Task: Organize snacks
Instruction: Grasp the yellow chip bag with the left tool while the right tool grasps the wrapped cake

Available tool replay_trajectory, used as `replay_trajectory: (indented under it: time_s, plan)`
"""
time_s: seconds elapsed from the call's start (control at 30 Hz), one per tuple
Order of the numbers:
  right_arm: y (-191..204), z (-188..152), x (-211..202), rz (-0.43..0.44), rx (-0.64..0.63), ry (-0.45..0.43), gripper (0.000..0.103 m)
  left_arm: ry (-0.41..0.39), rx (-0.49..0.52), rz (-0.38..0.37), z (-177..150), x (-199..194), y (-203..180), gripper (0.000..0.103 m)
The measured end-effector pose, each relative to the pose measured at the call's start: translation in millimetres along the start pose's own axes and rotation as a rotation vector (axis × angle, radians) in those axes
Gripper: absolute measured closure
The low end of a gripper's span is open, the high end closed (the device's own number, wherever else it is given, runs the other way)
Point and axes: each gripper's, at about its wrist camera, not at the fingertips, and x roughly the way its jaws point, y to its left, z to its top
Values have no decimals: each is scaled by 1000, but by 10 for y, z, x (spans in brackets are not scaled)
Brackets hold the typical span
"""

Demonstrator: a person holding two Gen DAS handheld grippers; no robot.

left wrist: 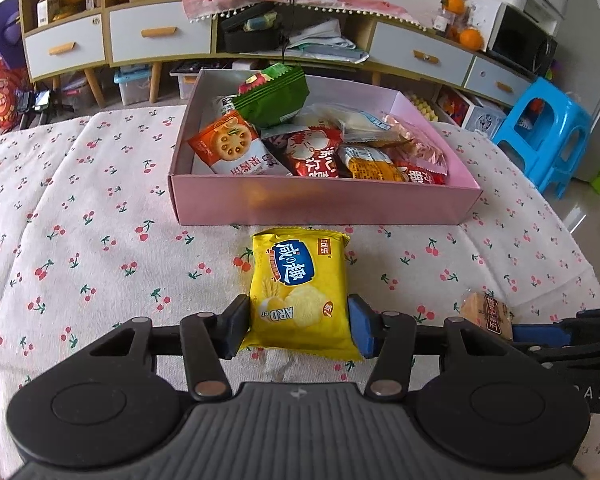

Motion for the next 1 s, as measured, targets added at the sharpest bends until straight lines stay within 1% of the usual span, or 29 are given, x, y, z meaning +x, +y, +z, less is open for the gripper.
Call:
replay_trajectory:
  time_s: [0.3, 0.43, 0.53, 0.57, 0.6, 0.67, 0.73, 0.77, 0.93, 1.0]
  plan:
    - [-63, 30, -48, 24, 39, -1, 78, 11, -23, -4, 16, -14, 19, 55]
    - [-88, 62, -71, 44, 57, 0, 86, 12, -27, -8, 19, -25, 25, 55]
    - [-96, 76, -97, 52, 62, 2, 87, 13, -27, -13, 29, -33, 20, 55]
    - [-104, 79, -98, 53, 65, 10, 86, 15, -27, -14, 28, -39, 24, 55]
    - [-114, 77, -94, 64, 69, 18, 79, 18, -27, -14, 26, -38, 23, 55]
    - [-141, 73, -90, 75, 82, 35, 77, 25, -27, -12, 26, -27, 23, 55]
    - [-168, 71, -90, 81, 100, 45, 64, 29, -28, -11, 22, -22, 21, 55]
    - [-186, 73, -88, 84, 116, 47, 62, 30, -29, -11, 22, -20, 22, 55]
    - [-236, 119, -47, 103, 205, 56, 56, 31, -30, -11, 17, -24, 24, 55]
    - [-233, 156, -21, 113, 242, 55, 56, 31, -27, -10, 10, -29, 18, 55]
